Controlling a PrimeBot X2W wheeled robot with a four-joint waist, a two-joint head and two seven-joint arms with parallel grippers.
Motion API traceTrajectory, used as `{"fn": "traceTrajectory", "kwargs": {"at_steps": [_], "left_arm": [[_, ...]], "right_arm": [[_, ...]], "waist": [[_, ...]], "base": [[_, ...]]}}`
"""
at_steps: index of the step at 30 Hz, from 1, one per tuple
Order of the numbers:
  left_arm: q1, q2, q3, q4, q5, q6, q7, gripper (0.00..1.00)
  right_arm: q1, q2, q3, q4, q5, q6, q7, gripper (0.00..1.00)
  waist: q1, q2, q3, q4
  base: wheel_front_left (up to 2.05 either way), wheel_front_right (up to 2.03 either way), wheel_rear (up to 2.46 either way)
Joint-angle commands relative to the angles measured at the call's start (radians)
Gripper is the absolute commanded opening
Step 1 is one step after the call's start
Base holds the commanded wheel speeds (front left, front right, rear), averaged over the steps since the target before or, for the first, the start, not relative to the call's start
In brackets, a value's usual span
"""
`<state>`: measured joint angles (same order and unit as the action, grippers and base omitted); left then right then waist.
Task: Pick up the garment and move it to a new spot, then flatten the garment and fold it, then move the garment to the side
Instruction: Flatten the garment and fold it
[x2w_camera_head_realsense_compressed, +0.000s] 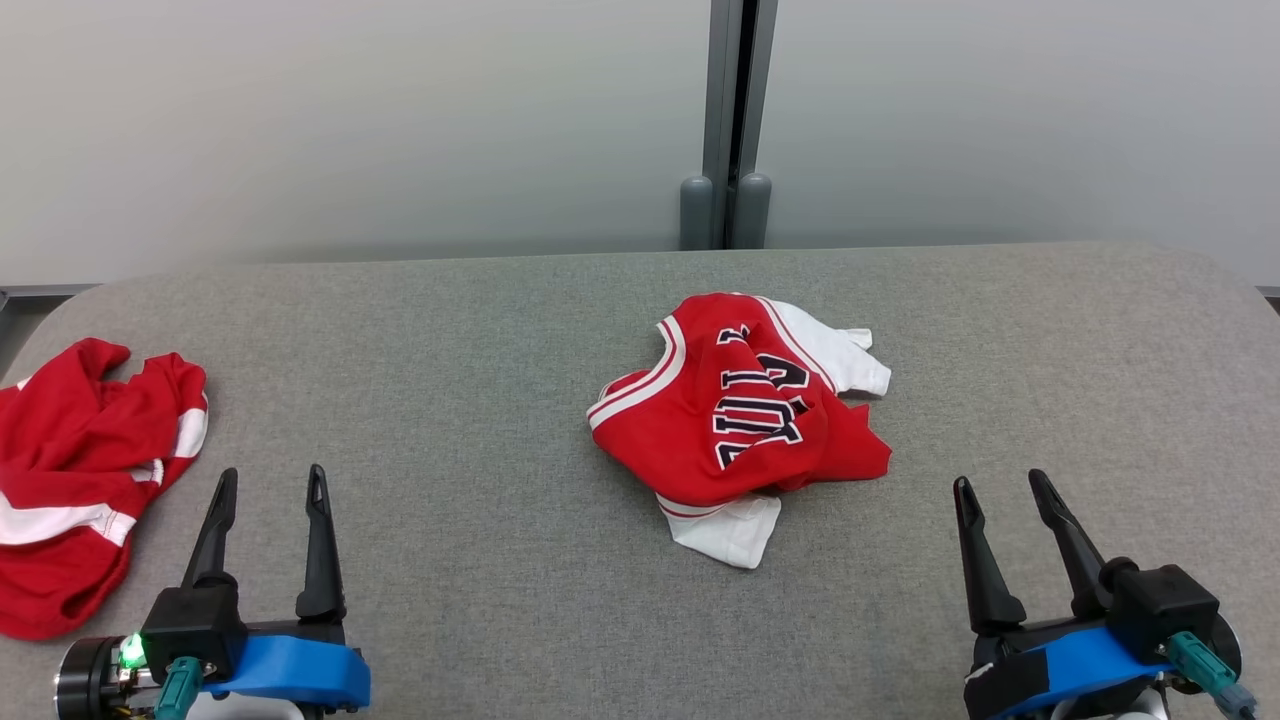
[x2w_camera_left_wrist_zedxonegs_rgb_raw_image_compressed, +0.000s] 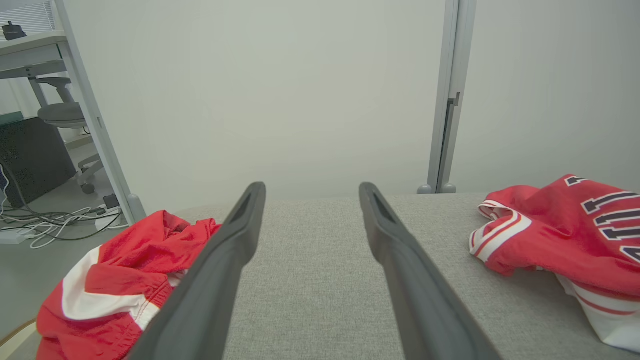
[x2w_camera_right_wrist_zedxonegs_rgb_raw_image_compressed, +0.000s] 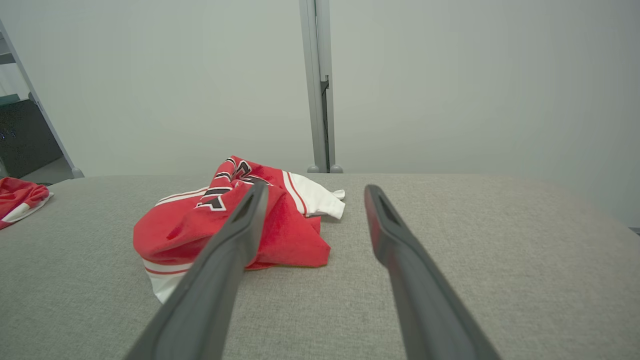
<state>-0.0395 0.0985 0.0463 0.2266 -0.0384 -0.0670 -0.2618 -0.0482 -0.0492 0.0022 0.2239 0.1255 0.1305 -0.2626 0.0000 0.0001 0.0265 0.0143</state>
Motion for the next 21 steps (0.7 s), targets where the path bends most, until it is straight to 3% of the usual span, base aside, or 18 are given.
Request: {"fn": "traceTrajectory", "kwargs": {"at_steps": [1, 21], "left_arm": [[-0.01, 0.0, 0.001, -0.001, 0.006, 0.001, -0.005, 1.0], [-0.016, -0.005, 0.006, 0.005, 0.014, -0.01, -0.005, 1.0]], "right_arm": [[0.003, -0.002, 0.0, 0.002, 0.005, 0.0, -0.003, 1.0], [0.001, -0.002, 0.002, 0.004, 0.008, 0.0, -0.003, 1.0]], "waist": [[0.0, -0.0001, 0.0, 0.0], [0.0, -0.0001, 0.005, 0.0]], "base": [[0.0, 0.0, 0.0], [0.0, 0.0, 0.0]]}}
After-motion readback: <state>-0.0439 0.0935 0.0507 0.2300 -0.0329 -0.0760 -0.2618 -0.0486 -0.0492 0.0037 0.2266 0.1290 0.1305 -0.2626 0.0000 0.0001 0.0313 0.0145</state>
